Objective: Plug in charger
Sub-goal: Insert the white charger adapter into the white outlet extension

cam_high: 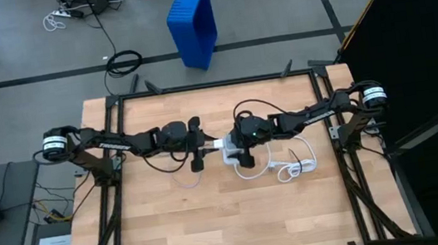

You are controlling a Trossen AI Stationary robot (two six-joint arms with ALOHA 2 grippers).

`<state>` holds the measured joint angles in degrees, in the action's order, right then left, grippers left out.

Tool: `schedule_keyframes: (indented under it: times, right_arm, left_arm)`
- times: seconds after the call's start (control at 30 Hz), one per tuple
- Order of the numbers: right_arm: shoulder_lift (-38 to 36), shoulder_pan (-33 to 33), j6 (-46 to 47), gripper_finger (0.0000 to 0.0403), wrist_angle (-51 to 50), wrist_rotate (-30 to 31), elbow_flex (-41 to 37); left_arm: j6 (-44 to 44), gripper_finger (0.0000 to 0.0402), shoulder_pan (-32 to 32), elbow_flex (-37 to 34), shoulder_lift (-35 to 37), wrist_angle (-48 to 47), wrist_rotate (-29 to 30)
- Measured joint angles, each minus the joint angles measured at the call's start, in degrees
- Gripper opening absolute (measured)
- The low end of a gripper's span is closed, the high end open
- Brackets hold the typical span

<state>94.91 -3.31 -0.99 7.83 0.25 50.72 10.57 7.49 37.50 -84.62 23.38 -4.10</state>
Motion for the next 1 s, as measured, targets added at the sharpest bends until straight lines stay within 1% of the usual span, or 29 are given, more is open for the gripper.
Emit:
schedule_keyframes:
  times: [0.13,0.33,0.43,0.57,0.73,0.8,0.87,1.0]
  right_arm:
    - [-1.18,0.11,0.63,0.0316,-0.99,-0.01,0.23]
    - [-3.95,0.33,0.97,0.0340,-4.50,-0.02,0.20]
    - [-5.95,0.33,1.59,0.0352,-6.66,-0.02,0.17]
    - [-8.31,0.33,2.31,0.0361,-9.20,-0.04,0.07]
    - [-9.82,0.35,1.82,0.0363,-10.94,-0.06,0.02]
    - [-9.90,0.35,1.38,0.0360,-11.17,-0.04,0.00]
    - [-9.90,0.35,1.38,0.0357,-12.04,0.04,0.00]
    - [-10.29,0.11,1.15,0.0351,-15.54,0.00,-0.06]
  left_arm:
    - [-0.01,0.0126,0.00,0.04,-0.04,0.15,0.02]
    - [-0.37,0.0131,0.00,0.03,-0.04,-0.02,0.25]
    - [-0.49,0.0152,-0.02,0.00,-0.05,0.03,1.04]
    - [-0.24,0.0197,0.00,-0.13,-0.15,-1.21,1.70]
    - [-0.26,0.0243,0.02,-0.13,2.38,-2.54,1.70]
    - [-0.28,0.0255,0.02,-0.13,3.73,-3.51,1.73]
    - [-0.18,0.0261,0.01,-0.13,5.90,-6.77,2.43]
    - [0.44,0.0263,0.02,-0.15,12.04,-15.45,6.91]
